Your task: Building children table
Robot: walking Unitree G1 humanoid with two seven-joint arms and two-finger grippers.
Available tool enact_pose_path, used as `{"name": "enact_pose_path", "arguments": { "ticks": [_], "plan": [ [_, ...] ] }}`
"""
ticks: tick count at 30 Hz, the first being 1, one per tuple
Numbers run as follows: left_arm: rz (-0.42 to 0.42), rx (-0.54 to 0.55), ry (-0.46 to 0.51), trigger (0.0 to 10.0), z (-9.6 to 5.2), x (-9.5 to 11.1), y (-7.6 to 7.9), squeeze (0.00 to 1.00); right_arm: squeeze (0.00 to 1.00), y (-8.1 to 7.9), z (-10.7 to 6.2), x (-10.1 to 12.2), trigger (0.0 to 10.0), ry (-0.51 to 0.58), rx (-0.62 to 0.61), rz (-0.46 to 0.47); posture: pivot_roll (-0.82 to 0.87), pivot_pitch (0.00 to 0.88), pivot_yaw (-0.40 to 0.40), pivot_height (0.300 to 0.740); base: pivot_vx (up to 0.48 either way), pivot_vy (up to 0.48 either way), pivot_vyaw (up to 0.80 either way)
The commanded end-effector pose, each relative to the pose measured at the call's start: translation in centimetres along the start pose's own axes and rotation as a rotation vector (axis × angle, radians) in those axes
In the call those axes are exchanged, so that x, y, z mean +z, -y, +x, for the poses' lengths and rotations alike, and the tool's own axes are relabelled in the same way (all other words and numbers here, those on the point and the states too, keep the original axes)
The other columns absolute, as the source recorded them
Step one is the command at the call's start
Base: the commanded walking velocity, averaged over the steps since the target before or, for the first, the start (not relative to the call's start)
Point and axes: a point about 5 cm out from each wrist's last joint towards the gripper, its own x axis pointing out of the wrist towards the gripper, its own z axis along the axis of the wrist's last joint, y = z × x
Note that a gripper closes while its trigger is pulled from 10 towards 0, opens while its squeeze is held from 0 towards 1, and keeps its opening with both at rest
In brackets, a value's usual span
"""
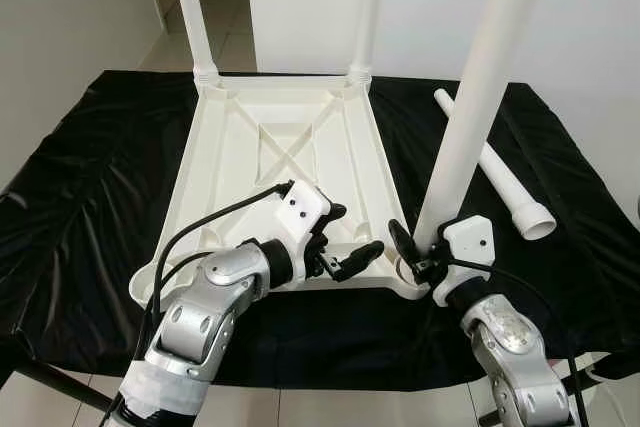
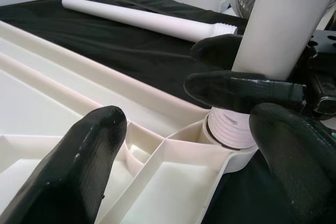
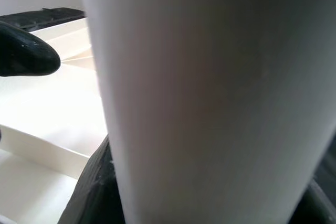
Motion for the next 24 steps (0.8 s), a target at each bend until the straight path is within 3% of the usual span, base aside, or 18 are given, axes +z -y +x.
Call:
{"name": "enact_pose_path", "arguments": {
  "ticks": [1,20,24],
  "plan": [
    [0.000,0.082,-0.008,10.0,-0.4,0.0,-0.4,0.00,0.00,-0.5,-0.2,-1.3,10.0,-0.061,0.012,0.038,-0.03,0.099,0.027,0.740,0.000,0.000,0.00],
    [0.001,0.068,-0.021,10.0,-0.9,0.5,-0.2,0.00,0.00,-1.1,-1.8,-2.5,10.0,-0.072,0.107,-0.013,-0.02,0.107,0.044,0.740,0.000,0.000,0.00],
    [0.005,0.067,-0.025,10.0,-1.0,0.7,-0.2,0.00,0.00,-0.5,-1.6,-2.8,10.0,-0.086,0.059,0.097,-0.02,0.117,0.044,0.740,0.000,0.000,0.00]
  ]
}}
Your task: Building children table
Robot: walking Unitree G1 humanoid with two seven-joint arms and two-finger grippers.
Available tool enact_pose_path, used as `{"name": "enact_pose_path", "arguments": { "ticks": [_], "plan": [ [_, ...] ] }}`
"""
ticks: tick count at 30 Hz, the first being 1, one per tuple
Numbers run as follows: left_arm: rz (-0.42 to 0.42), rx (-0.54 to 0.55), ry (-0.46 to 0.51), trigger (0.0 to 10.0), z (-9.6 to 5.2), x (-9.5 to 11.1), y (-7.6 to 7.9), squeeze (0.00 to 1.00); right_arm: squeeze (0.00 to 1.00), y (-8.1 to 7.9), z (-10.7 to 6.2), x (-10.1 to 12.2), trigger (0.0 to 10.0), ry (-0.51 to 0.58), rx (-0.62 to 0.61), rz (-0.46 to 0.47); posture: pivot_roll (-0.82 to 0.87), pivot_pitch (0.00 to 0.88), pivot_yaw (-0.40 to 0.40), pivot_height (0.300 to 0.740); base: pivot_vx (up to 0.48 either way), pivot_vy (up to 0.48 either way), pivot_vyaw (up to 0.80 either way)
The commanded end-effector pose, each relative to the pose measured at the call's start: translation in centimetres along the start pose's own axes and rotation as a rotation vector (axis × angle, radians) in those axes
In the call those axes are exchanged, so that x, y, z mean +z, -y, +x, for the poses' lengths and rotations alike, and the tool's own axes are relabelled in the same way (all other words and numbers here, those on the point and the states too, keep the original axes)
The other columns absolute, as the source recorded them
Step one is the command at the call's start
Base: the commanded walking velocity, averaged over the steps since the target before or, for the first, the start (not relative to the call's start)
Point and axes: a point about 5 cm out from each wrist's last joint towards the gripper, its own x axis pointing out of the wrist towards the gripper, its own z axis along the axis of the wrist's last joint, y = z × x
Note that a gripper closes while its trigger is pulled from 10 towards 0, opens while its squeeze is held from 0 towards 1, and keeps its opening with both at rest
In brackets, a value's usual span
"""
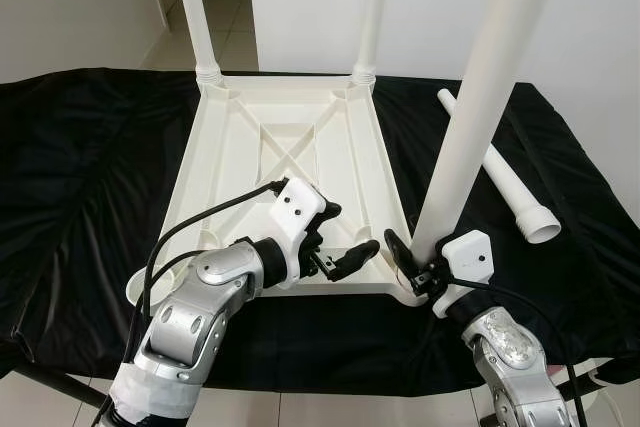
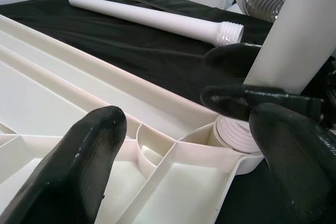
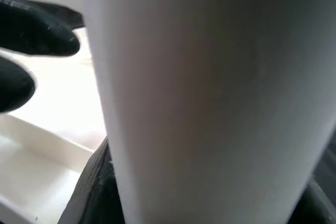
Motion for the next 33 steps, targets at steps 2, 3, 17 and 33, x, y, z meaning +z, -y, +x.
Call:
{"name": "enact_pose_path", "arguments": {
  "ticks": [2,3,17,33],
  "plan": [
    [-0.006,0.061,-0.007,10.0,-0.3,0.0,-0.3,0.00,0.00,-0.2,-0.5,-2.1,10.0,-0.104,-0.004,0.092,-0.02,0.117,0.044,0.740,0.000,0.000,0.00],
    [-0.006,0.063,-0.007,10.0,-0.3,0.0,-0.3,0.00,0.00,0.1,-0.4,-2.2,10.0,-0.108,-0.032,0.150,-0.02,0.118,0.045,0.740,0.000,0.000,0.00],
    [-0.003,0.079,-0.001,10.0,-0.4,0.6,-0.4,0.00,0.00,1.3,0.9,-3.2,10.0,-0.216,-0.060,0.204,-0.01,0.120,0.038,0.740,0.000,0.000,0.00],
    [-0.007,0.084,0.003,10.0,-0.4,0.8,-0.4,0.00,0.00,-1.1,-1.0,-2.6,10.0,-0.126,-0.109,0.032,-0.02,0.125,0.039,0.740,0.000,0.000,0.00]
  ]
}}
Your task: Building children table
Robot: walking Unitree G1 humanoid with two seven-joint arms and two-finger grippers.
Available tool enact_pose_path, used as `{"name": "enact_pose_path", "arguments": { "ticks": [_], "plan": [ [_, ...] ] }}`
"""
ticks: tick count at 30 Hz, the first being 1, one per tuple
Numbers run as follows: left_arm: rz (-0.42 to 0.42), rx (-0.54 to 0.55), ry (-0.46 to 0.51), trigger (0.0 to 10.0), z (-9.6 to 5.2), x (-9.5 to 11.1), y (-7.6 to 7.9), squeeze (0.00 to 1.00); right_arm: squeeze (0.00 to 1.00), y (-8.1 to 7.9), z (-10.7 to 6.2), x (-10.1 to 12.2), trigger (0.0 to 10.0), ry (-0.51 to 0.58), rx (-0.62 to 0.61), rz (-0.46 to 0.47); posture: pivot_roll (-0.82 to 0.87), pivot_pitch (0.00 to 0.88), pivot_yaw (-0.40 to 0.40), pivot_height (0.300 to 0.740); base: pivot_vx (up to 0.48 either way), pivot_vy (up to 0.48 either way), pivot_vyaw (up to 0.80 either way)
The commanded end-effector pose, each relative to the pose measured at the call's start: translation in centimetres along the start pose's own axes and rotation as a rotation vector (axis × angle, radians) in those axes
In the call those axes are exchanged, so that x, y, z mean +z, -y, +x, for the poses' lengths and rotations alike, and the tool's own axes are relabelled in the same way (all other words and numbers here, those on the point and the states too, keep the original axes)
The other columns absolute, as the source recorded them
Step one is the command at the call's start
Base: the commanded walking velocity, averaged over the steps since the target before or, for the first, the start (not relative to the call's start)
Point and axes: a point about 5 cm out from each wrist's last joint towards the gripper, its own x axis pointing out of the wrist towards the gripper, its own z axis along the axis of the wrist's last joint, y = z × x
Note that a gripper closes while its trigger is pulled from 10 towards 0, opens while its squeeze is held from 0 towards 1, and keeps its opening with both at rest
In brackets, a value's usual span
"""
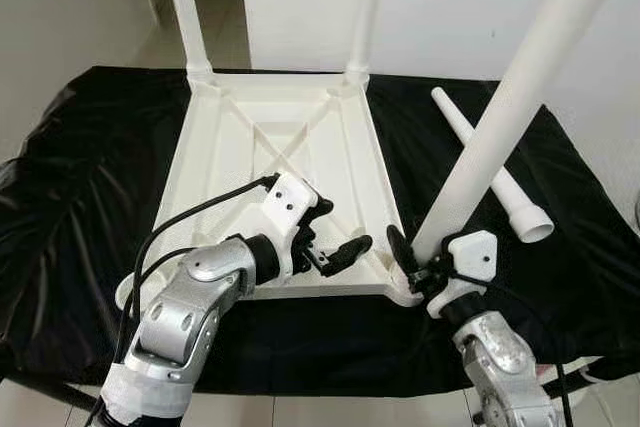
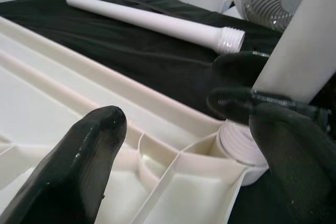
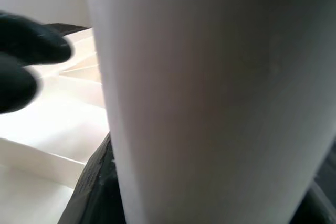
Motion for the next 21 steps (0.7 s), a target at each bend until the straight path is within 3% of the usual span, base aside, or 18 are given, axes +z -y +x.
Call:
{"name": "enact_pose_path", "arguments": {
  "ticks": [1,7,10,15,21],
  "plan": [
    [0.006,0.068,0.001,10.0,0.0,0.3,-0.3,0.00,0.00,0.3,-0.9,-2.7,10.0,-0.139,-0.009,-0.015,-0.02,0.125,0.039,0.740,0.000,0.000,0.00],
    [0.007,0.062,0.002,10.0,0.0,0.4,-0.3,0.00,0.00,0.8,-0.6,-2.5,10.0,-0.111,0.046,-0.154,-0.02,0.128,0.047,0.740,0.000,0.000,0.00],
    [0.007,0.061,0.001,10.0,0.0,0.4,-0.3,0.00,0.00,1.3,-0.3,-2.3,10.0,-0.080,0.054,-0.123,-0.02,0.128,0.044,0.740,0.000,0.000,0.00],
    [0.008,0.067,0.004,10.0,-0.2,0.5,-0.2,0.00,0.00,0.9,-1.0,-3.6,10.0,-0.133,0.052,-0.036,-0.02,0.127,0.039,0.740,0.000,0.000,0.00],
    [0.008,0.067,0.002,10.0,-0.2,0.5,-0.2,0.00,0.00,0.9,-0.9,-3.7,10.0,-0.157,0.044,-0.005,-0.02,0.125,0.044,0.740,0.000,0.000,0.00]
  ]
}}
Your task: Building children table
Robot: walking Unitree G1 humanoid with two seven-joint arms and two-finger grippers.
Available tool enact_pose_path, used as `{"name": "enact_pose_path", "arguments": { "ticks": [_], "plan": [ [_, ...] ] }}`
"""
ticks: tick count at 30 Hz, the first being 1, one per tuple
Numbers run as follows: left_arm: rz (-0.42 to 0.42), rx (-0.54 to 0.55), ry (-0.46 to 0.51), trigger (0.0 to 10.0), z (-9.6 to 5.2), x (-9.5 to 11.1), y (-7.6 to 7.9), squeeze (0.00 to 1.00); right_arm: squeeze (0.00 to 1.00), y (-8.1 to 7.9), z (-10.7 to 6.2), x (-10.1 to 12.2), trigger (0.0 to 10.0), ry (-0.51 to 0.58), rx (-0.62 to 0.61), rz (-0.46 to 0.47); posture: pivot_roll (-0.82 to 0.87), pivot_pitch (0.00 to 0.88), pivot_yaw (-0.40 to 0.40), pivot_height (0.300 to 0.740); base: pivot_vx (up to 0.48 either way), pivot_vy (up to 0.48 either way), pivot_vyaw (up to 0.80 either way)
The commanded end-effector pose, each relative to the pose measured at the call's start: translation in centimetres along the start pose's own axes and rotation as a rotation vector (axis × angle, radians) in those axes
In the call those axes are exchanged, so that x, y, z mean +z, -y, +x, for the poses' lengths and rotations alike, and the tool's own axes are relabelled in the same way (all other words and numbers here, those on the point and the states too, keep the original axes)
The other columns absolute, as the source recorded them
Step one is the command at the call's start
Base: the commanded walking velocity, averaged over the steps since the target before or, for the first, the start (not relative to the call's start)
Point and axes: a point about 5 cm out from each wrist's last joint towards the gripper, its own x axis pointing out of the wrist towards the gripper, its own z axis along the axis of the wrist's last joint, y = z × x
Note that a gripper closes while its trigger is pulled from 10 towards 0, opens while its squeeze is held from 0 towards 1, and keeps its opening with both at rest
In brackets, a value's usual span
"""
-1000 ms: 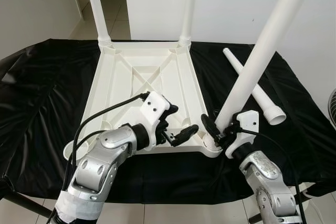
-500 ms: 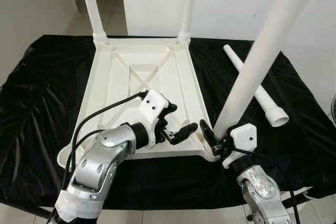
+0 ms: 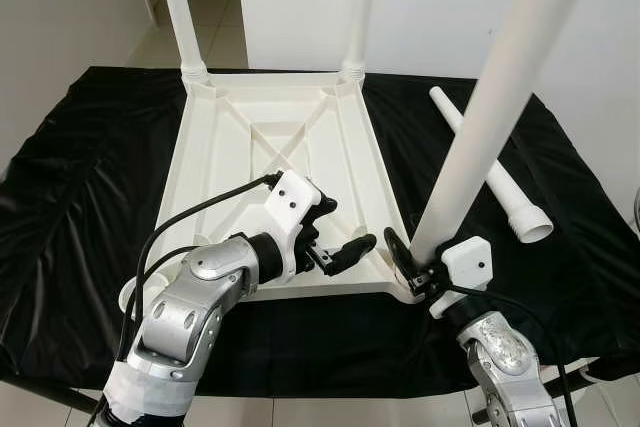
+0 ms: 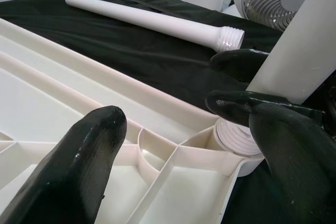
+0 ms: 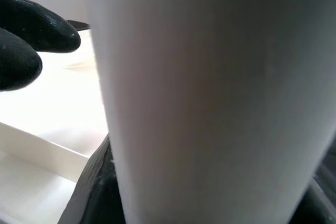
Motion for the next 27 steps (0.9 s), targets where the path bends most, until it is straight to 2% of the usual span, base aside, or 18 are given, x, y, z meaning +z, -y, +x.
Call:
{"name": "enact_pose_path", "arguments": {
  "ticks": [1,5,11,17,22,27],
  "plan": [
    [0.006,0.068,0.006,10.0,-0.2,0.3,-0.2,0.00,0.00,-0.1,-1.1,-3.2,10.0,-0.186,-0.017,0.058,-0.02,0.125,0.044,0.740,0.000,0.000,0.00],
    [0.011,0.060,0.009,10.0,0.0,0.5,-0.2,0.00,0.00,1.0,-0.1,-3.1,10.0,-0.220,-0.037,0.095,-0.02,0.117,0.047,0.740,0.000,0.000,0.00],
    [0.015,0.058,0.009,10.0,0.0,0.5,-0.2,0.00,0.00,1.4,0.2,-3.5,10.0,-0.267,-0.035,0.105,-0.02,0.114,0.044,0.740,0.000,0.000,0.00],
    [0.016,0.058,0.009,10.0,-0.1,0.5,-0.1,0.00,0.00,1.3,-0.7,-4.7,10.0,-0.328,-0.096,0.166,-0.02,0.108,0.039,0.740,0.000,0.000,0.00],
    [0.013,0.055,0.009,10.0,-0.2,0.4,0.0,0.00,0.00,1.3,-0.9,-5.0,10.0,-0.355,-0.135,0.239,-0.03,0.105,0.041,0.740,0.000,0.000,0.00],
    [0.011,0.052,0.006,10.0,-0.1,0.4,0.0,0.00,0.00,1.6,-0.9,-5.1,10.0,-0.362,-0.160,0.262,-0.03,0.103,0.042,0.740,0.000,0.000,0.00]
  ]
}}
